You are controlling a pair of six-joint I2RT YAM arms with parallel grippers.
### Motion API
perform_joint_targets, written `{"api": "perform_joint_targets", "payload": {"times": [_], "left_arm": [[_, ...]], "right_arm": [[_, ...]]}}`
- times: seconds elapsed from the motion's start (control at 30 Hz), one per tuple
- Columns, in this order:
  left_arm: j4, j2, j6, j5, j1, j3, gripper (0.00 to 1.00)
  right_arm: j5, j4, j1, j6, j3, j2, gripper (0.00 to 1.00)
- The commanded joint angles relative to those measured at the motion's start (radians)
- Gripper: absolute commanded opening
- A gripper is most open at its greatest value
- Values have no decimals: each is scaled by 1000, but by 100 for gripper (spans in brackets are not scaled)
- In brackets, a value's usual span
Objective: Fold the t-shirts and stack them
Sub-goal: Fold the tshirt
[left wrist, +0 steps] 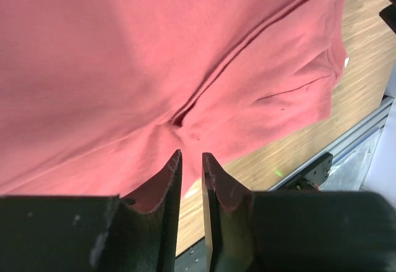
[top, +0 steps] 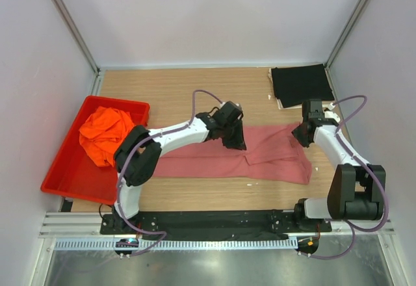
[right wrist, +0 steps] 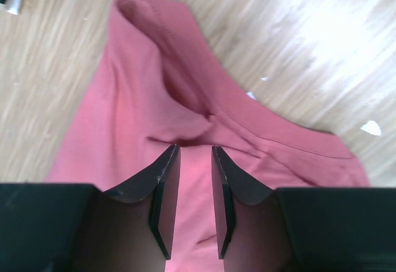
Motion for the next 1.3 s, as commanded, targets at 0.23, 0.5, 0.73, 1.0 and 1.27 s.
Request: {"api": "perform_joint_targets", "payload": {"times": [0.23, 0.5, 0.73, 1.0, 1.27], "left_arm": [[-259, -174, 135, -193, 141, -47, 21], [-460, -249, 203, -426, 208, -78, 22], [-448, -275, 191, -423, 211, -188, 22], [-417, -296, 85, -390, 212, -392, 20], [-402, -399, -67, -322, 203, -582, 22]], "right_arm": [[-40, 90, -5, 78, 40, 192, 33], [111, 118, -23, -20, 88, 307, 33], [195, 98, -23, -114, 174, 344, 33], [146, -57, -23, -118, 274, 254, 40], [-49, -40, -15, 32, 146, 157, 50]]}}
